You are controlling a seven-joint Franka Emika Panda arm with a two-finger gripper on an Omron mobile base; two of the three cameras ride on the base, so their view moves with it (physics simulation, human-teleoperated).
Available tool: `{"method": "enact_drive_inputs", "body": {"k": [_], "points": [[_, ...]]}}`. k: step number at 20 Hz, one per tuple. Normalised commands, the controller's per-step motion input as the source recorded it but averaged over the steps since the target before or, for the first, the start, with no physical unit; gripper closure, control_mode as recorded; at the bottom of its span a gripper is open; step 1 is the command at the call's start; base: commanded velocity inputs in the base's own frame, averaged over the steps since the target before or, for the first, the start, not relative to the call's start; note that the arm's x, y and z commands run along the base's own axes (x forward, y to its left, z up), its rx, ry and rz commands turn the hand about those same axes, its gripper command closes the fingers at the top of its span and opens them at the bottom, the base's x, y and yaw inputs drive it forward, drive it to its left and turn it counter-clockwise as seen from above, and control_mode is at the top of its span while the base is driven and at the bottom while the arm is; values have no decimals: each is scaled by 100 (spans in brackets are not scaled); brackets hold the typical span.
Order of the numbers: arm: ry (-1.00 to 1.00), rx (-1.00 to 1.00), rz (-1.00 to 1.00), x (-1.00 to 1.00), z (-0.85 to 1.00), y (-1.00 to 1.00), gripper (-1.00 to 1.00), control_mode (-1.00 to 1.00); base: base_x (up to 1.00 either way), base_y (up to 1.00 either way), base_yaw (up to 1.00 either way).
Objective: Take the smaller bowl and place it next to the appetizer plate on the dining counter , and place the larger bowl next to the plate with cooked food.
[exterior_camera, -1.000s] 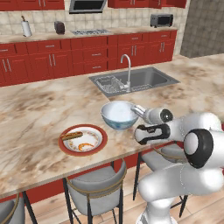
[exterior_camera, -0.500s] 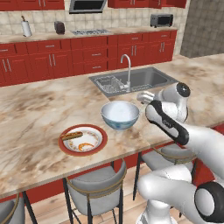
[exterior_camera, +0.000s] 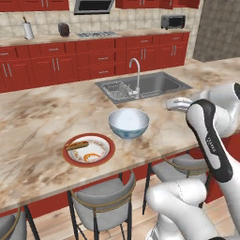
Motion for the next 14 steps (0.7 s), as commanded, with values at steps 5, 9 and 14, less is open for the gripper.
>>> {"method": "enact_drive_inputs", "body": {"k": [5, 9, 14], "points": [[25, -28, 14, -100, 35, 19, -100, -100, 0, 0, 0], [-1, -33, 0, -88, -24, 30, -100, -100, 0, 0, 0], [-6, -16, -1, -48, -19, -2, -100, 100, -7, -8, 0]]}}
